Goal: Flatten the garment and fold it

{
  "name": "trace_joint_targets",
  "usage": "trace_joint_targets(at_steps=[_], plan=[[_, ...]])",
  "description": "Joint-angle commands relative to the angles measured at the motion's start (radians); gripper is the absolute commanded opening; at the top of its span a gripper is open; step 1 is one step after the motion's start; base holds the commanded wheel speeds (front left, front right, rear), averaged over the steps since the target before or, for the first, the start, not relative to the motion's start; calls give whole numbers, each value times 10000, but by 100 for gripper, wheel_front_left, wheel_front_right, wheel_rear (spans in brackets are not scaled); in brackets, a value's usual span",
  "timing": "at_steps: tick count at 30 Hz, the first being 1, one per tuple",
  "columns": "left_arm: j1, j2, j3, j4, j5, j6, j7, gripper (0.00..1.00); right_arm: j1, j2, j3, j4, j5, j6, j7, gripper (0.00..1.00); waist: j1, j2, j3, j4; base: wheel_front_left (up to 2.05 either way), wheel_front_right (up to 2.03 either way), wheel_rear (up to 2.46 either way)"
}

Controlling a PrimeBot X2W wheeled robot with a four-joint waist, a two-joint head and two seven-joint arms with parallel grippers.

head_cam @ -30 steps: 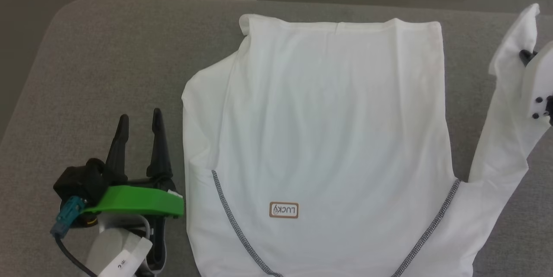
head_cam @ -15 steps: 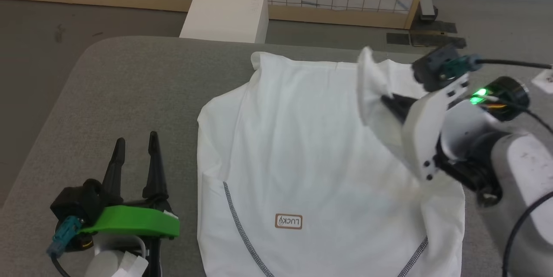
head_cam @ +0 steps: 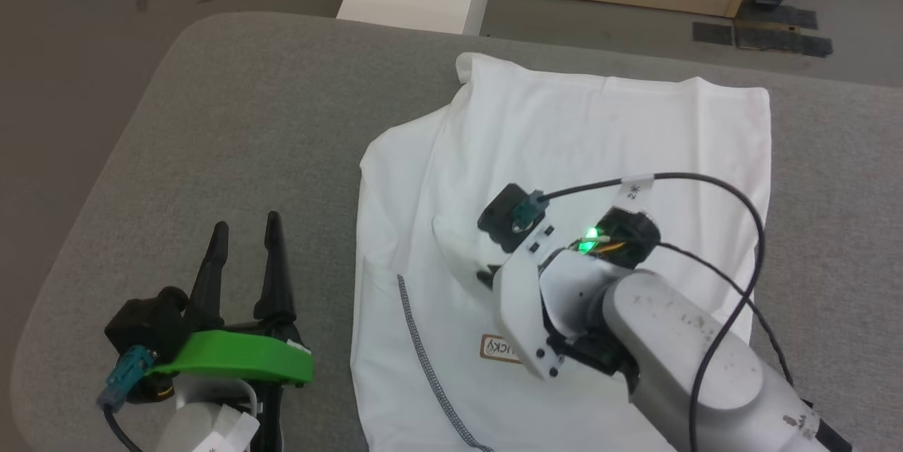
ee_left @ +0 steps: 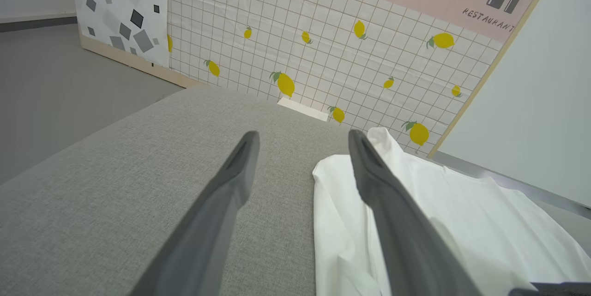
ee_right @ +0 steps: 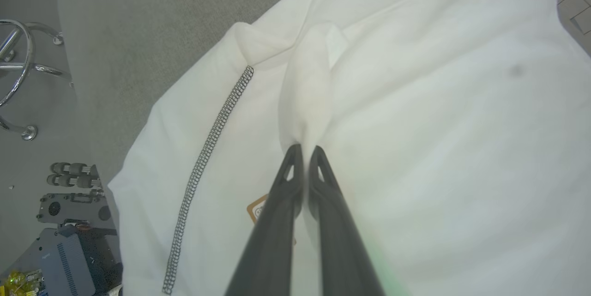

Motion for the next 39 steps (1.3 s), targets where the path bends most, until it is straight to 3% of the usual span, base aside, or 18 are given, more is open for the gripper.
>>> trace_joint_targets(at_steps=[1,11,12,13,19,25,31,39], plan=[[-203,-78,-28,94,-88,-54,-95,100,-118,111,316,263,117,-15,-117,0,1,95,361,374,0,0,0],[-306,-167,-4,421,-124,-93,-255,100,-236,108,2035,1385,809,-15,-475,0,1,95,545,444,0,0,0],[-308,-174,1,453,-134,-101,-264,100,-259,141,2094,1471,873,-15,-566,33,1,95,539,406,0,0,0],[-314,-178,3,478,-132,-101,-272,100,-281,166,2139,1528,924,-15,-626,100,1,95,525,373,0,0,0],[-306,-133,15,595,-108,-91,-292,100,-441,362,1823,1202,1802,-15,-1165,100,1,95,219,54,0,0,0],[-116,82,115,662,-152,-55,-167,100,-423,30,435,-54,2710,-15,-1653,100,1,95,-384,-419,0,0,0],[136,253,153,563,-190,36,88,100,333,-511,-2508,-942,2478,-15,-2500,100,1,95,-914,-866,0,0,0],[374,282,72,426,-224,177,349,100,2411,-715,-6945,-2007,1035,-15,-3024,100,1,95,-1122,-1289,0,0,0]])
